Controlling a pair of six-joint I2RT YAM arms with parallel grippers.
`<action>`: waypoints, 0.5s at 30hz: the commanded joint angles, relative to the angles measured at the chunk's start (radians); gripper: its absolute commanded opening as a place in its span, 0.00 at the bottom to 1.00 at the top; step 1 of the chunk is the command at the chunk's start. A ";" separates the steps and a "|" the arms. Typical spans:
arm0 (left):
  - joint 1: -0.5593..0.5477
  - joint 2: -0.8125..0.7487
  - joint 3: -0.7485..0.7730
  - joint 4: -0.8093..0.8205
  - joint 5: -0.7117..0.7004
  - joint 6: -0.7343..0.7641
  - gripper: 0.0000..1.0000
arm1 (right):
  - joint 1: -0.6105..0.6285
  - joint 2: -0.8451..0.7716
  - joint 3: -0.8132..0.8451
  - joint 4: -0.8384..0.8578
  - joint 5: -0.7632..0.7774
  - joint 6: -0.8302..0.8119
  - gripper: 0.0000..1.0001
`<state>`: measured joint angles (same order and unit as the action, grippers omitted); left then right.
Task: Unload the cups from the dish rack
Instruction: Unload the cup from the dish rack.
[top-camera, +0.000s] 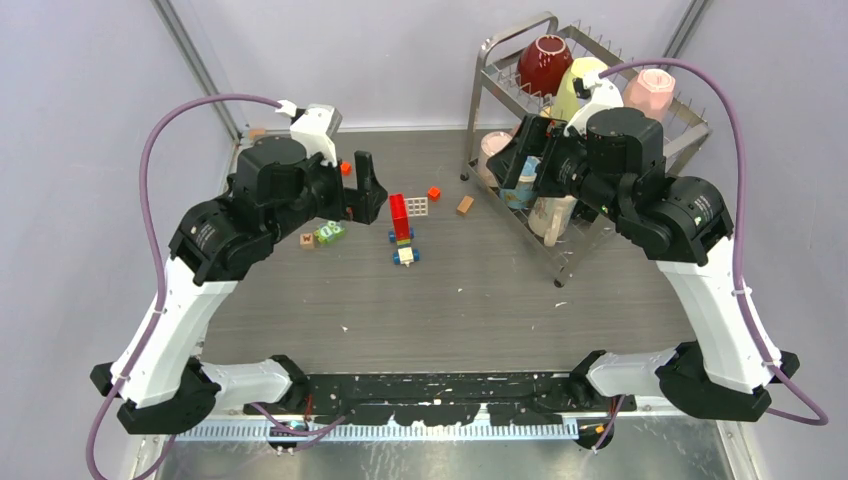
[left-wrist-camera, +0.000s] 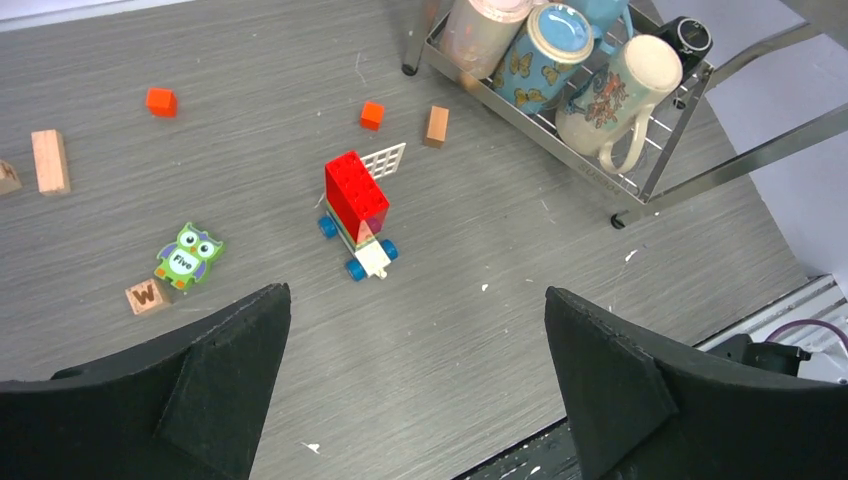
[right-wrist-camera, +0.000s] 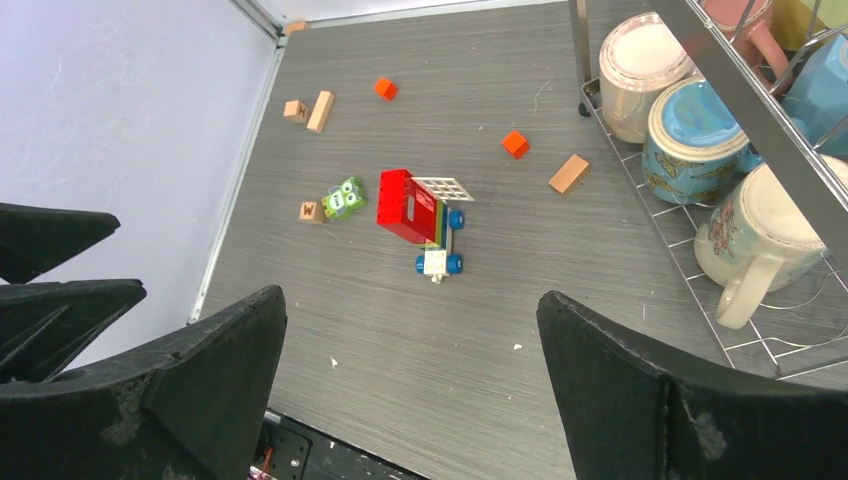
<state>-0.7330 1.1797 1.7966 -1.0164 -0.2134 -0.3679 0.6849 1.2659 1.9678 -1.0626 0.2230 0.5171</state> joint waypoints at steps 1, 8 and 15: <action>-0.001 -0.022 -0.020 -0.002 -0.025 -0.017 1.00 | 0.001 0.000 0.045 -0.011 0.015 -0.026 1.00; -0.001 -0.054 -0.060 0.003 0.003 0.015 1.00 | 0.002 0.035 0.097 -0.072 0.047 -0.040 1.00; 0.000 -0.058 -0.091 -0.009 0.010 0.019 1.00 | 0.001 0.121 0.206 -0.168 0.085 -0.072 1.00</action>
<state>-0.7330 1.1404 1.7195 -1.0267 -0.2157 -0.3595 0.6849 1.3441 2.0949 -1.1667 0.2604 0.4858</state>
